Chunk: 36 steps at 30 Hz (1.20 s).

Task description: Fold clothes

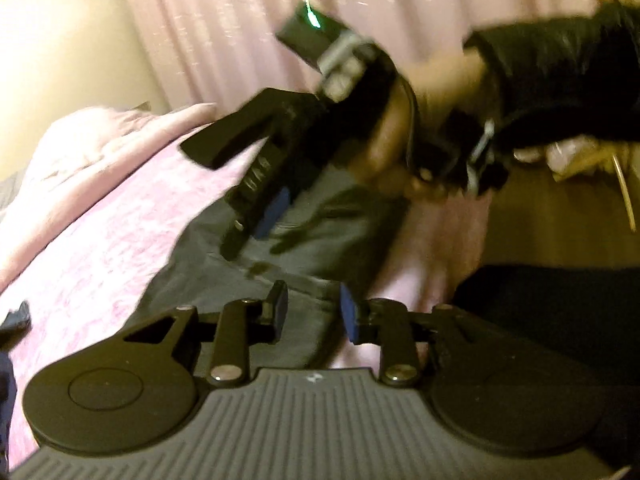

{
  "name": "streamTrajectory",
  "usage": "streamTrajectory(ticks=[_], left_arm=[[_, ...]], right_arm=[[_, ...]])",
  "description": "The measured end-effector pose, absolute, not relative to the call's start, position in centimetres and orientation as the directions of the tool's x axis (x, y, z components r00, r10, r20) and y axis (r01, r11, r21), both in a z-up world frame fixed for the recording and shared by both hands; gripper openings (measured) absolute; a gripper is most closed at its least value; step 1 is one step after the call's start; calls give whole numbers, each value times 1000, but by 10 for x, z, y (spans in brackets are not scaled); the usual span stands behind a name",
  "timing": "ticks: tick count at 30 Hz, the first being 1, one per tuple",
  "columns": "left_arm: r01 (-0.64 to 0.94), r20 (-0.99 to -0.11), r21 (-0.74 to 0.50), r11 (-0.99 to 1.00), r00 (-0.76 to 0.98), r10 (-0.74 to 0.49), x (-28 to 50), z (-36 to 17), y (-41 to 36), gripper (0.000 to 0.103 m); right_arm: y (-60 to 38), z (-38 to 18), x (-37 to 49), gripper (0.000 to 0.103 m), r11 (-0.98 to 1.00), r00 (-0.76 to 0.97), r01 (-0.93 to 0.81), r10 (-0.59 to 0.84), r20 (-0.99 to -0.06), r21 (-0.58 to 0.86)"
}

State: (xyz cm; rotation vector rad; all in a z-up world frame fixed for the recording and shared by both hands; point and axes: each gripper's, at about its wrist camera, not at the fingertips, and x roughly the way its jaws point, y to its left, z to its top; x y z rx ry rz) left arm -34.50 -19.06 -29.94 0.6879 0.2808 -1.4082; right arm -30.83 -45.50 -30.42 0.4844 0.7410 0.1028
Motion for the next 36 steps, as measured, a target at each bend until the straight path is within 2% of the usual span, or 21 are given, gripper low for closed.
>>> streamTrajectory(ticks=[4, 7, 8, 9, 11, 12, 14, 18, 20, 22, 24, 29, 32, 34, 36], left_arm=[[973, -653, 229, 22, 170, -738, -324, -322, -205, 25], [974, -654, 228, 14, 164, -739, -325, -334, -205, 23], [974, -651, 224, 17, 162, -741, -325, -334, -205, 23], [976, -650, 219, 20, 161, -743, -325, -334, -204, 23], [976, -646, 219, 21, 161, -746, -325, -333, -203, 22], [975, -643, 223, 20, 163, -748, -326, -333, -203, 22], [973, -637, 229, 21, 166, -753, -327, -332, -207, 19], [977, -642, 210, 29, 160, -750, -321, -331, -222, 19], [976, -660, 216, 7, 152, -735, -322, -336, -229, 19], [974, -661, 225, 2, 154, -734, -323, -336, -228, 19], [977, -661, 211, 12, 152, -734, -322, -334, -223, 19], [979, -633, 190, 70, 177, -754, -319, -321, -200, 20], [974, -627, 186, 130, 220, -747, -313, -319, -189, 21], [970, -639, 174, 171, 244, -729, -307, -320, -180, 21], [967, -664, 166, 194, 254, -703, -300, -325, -176, 27]], right_arm=[[-465, -322, -287, 50, 865, 715, 110, 273, -643, 489], [-465, -327, -282, 50, 869, 706, 103, 279, -651, 485], [-464, -328, -281, 36, 872, 703, 101, 278, -655, 479], [-463, -328, -282, 28, 876, 699, 98, 277, -660, 472], [-461, -327, -283, 17, 878, 693, 86, 287, -661, 471], [-459, -323, -285, 15, 880, 697, 80, 286, -657, 468], [-455, -314, -284, 14, 898, 717, 58, 267, -644, 437], [-461, -301, -271, 14, 913, 742, 27, 254, -620, 406], [-465, -312, -261, 14, 917, 703, 30, 264, -660, 399], [-468, -320, -259, 18, 920, 680, 31, 268, -683, 391], [-471, -318, -268, 31, 928, 694, 41, 239, -679, 369], [-459, -288, -310, 32, 956, 776, 58, 138, -616, 287], [-437, -284, -330, 32, 928, 794, -32, 249, -554, 371], [-424, -300, -331, 32, 928, 753, -60, 283, -594, 367], [-419, -319, -332, 29, 936, 714, -45, 274, -644, 348]])
